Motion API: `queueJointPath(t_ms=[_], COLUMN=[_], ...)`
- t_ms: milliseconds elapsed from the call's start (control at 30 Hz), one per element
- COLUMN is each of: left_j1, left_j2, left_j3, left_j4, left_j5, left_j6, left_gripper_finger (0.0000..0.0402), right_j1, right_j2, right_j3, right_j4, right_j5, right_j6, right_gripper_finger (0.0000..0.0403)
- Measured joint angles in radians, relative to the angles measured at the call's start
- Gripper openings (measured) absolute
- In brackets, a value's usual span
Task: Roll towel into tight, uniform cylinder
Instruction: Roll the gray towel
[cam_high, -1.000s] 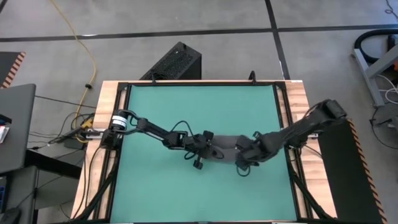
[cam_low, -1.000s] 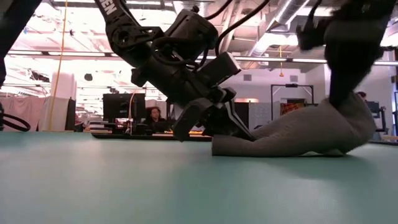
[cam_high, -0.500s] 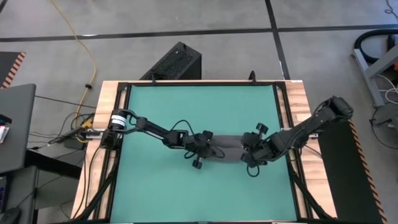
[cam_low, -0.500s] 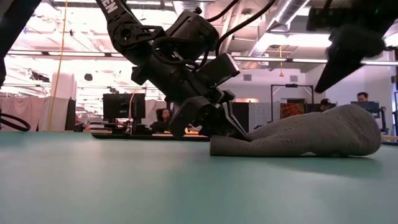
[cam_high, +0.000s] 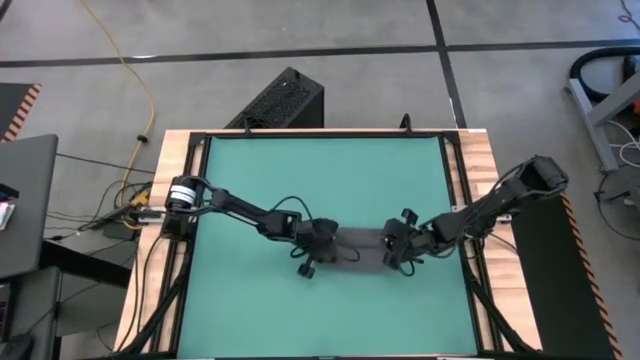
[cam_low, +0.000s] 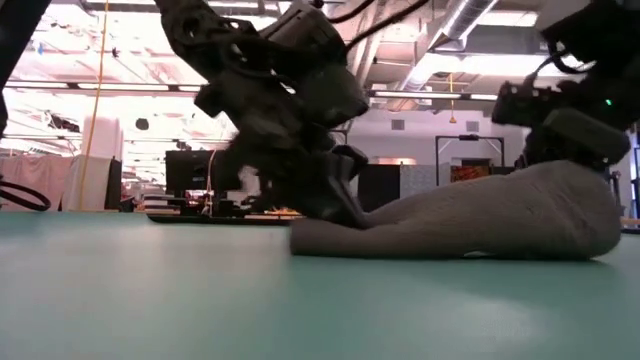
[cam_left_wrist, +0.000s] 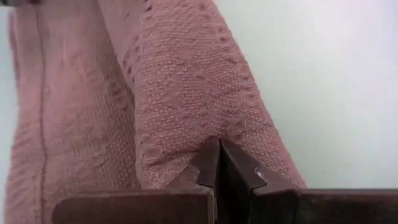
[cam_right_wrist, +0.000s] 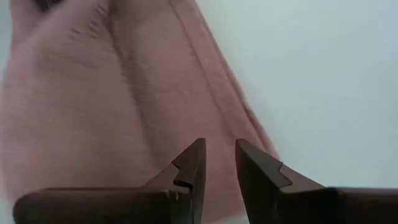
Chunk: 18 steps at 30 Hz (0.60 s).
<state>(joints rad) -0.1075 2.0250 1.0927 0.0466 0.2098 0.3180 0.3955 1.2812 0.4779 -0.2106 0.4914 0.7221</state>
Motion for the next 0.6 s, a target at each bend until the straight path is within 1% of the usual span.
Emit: queueJointPath(t_ms=[67, 167, 233, 333, 400, 433, 500, 567, 600], left_j1=[-0.020, -0.058, -0.075, -0.078, -0.074, -0.067, -0.056, -0.047, -0.043], left_j2=[-0.015, -0.032, -0.039, -0.041, -0.041, -0.041, -0.041, -0.041, -0.041], left_j3=[0.000, 0.000, -0.001, -0.001, -0.001, -0.001, -0.001, -0.002, -0.002], left_j4=[-0.063, -0.122, -0.137, -0.139, -0.139, -0.139, -0.138, -0.134, -0.132], left_j5=[0.034, 0.036, 0.026, 0.022, 0.022, 0.027, 0.050, 0.058, 0.060], left_j6=[-0.010, -0.011, 0.004, 0.012, 0.006, 0.002, -0.007, -0.007, -0.006], left_gripper_finger=[0.0000, 0.0000, 0.0000, 0.0000, 0.0000, 0.0000, 0.0000, 0.0000, 0.0000], right_j1=[0.011, 0.050, 0.087, 0.149, 0.202, 0.233, 0.292, 0.346, 0.368], right_j2=[0.000, 0.000, -0.003, -0.052, -0.099, -0.118, -0.140, -0.133, -0.120], right_j3=[-0.029, -0.033, -0.026, 0.024, 0.066, 0.085, 0.121, 0.159, 0.177], right_j4=[0.048, 0.106, 0.117, 0.082, 0.073, 0.073, 0.088, 0.094, 0.087], right_j5=[-0.021, -0.033, 0.005, 0.089, 0.111, 0.109, 0.068, 0.016, 0.008], right_j6=[0.028, 0.038, 0.006, -0.081, -0.155, -0.201, -0.298, -0.378, -0.413], right_gripper_finger=[0.0107, 0.0102, 0.0096, 0.0083, 0.0074, 0.0071, 0.0067, 0.0066, 0.0066])
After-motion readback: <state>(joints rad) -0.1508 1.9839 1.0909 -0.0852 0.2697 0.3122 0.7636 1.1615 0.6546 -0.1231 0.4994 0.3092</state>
